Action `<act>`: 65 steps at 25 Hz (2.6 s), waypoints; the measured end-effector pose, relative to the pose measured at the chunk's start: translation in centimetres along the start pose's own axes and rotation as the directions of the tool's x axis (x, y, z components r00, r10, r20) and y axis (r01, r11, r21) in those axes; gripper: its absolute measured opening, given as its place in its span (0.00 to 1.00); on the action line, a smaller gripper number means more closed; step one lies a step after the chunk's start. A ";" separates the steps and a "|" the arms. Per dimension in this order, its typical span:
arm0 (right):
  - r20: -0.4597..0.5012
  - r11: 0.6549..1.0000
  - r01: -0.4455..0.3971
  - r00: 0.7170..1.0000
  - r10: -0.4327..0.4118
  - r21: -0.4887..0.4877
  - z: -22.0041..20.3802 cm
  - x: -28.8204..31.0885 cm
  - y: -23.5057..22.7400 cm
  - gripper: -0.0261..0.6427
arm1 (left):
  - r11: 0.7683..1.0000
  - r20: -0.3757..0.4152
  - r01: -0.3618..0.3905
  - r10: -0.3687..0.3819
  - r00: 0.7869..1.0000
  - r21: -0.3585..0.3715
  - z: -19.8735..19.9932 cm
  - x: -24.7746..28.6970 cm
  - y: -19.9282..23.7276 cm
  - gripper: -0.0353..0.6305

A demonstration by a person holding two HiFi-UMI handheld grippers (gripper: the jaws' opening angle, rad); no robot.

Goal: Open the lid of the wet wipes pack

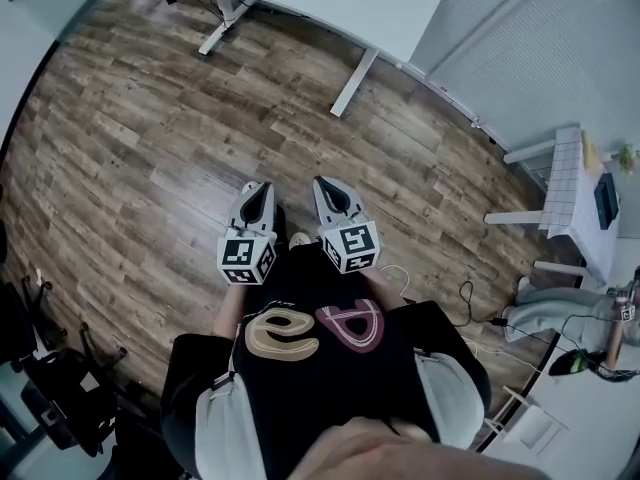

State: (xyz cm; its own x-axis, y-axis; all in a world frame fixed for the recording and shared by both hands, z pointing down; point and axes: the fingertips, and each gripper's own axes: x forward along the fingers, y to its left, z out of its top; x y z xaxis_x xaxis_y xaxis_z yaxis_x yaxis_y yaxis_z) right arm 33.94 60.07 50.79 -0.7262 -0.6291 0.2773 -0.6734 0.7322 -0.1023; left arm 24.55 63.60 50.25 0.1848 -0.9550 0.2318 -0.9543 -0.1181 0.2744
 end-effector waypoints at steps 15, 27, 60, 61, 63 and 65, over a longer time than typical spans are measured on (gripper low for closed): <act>-0.056 0.999 0.040 0.998 -0.040 -0.002 1.2 8.2 -3.4 0.06 | 0.999 0.004 0.009 -0.009 1.000 -0.051 2.7 7.0 6.5 0.08; -0.089 0.997 0.071 0.994 -0.070 0.008 3.9 17.5 -6.6 0.06 | 0.998 -0.023 0.036 -0.037 0.999 -0.047 7.1 15.1 12.7 0.08; -0.092 0.989 0.138 0.987 -0.133 0.050 7.5 33.4 -5.1 0.06 | 0.982 -0.066 0.186 -0.187 0.980 -0.012 12.8 24.8 25.1 0.08; -0.091 0.988 0.142 0.986 -0.136 0.054 7.5 33.4 -5.1 0.06 | 0.982 -0.067 0.189 -0.189 0.980 -0.010 12.8 24.8 25.2 0.08; -0.082 0.987 0.148 0.986 -0.143 0.062 7.8 33.4 -5.2 0.06 | 0.981 -0.067 0.194 -0.193 0.979 -0.004 13.0 24.8 25.2 0.08; -0.063 0.986 0.151 0.987 -0.147 0.068 8.2 33.4 -5.2 0.06 | 0.981 -0.066 0.194 -0.194 0.979 0.003 13.2 24.7 25.3 0.08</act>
State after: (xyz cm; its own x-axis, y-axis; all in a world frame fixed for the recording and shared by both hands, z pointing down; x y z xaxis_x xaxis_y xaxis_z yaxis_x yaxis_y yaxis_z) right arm 12.04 33.09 52.77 -0.6093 -0.7121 0.3487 -0.7832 0.6093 -0.1242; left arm 1.86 33.40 50.65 0.3814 -0.8939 0.2357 -0.9009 -0.3022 0.3117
